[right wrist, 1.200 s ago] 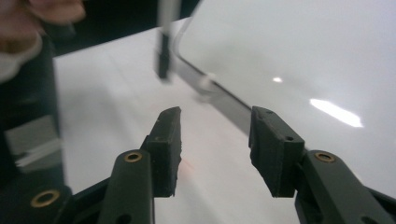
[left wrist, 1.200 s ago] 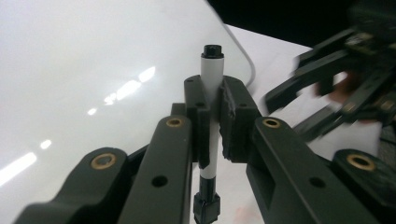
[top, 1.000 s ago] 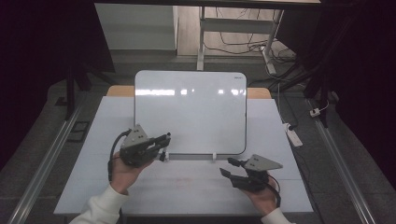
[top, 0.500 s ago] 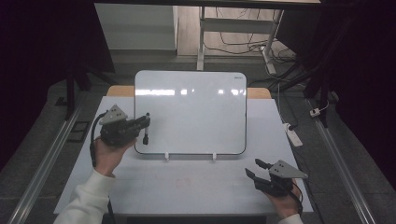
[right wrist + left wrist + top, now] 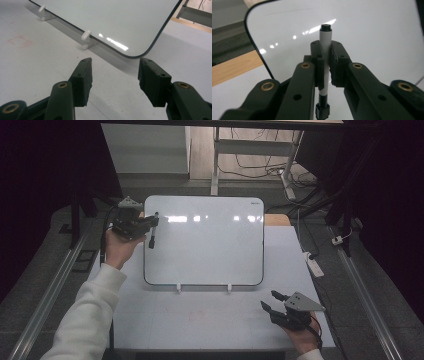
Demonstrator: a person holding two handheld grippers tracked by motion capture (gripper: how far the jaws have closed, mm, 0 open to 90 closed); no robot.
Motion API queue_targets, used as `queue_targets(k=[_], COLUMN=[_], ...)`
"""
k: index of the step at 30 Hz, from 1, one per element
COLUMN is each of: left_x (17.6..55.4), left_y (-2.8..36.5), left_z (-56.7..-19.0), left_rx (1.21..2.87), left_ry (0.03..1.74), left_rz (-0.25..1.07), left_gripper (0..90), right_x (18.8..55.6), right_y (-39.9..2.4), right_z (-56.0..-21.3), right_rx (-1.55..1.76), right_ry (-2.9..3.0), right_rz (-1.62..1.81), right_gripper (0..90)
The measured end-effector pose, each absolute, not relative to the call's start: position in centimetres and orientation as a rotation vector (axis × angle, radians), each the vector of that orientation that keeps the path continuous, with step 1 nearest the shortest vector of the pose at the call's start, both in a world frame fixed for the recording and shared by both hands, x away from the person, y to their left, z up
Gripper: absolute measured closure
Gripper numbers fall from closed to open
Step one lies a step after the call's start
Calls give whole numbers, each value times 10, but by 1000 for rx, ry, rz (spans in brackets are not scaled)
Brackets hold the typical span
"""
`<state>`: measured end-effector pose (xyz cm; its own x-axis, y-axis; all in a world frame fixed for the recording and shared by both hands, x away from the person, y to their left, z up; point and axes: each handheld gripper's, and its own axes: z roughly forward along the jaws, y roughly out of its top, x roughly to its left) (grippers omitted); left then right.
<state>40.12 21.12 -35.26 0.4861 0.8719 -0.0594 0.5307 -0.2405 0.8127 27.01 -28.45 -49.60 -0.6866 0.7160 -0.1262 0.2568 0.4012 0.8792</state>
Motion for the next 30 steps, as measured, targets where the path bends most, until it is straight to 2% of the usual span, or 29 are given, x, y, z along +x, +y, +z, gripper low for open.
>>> queue_targets(k=[13, 25, 30], left_x=[452, 467, 472], left_y=[207, 208, 199], left_z=[-345, -353, -358], left_rx=[1981, 1959, 2002], left_ry=[1259, 1291, 1294], left_rz=[511, 537, 606], left_gripper=[814, 813, 812], right_x=[271, 272, 273], right_y=[-281, -278, -278], right_z=[-501, -504, -505], right_rx=[826, 816, 821], right_ry=[2196, 2210, 2212], right_rz=[1222, 1214, 1210], right_gripper=[451, 451, 451])
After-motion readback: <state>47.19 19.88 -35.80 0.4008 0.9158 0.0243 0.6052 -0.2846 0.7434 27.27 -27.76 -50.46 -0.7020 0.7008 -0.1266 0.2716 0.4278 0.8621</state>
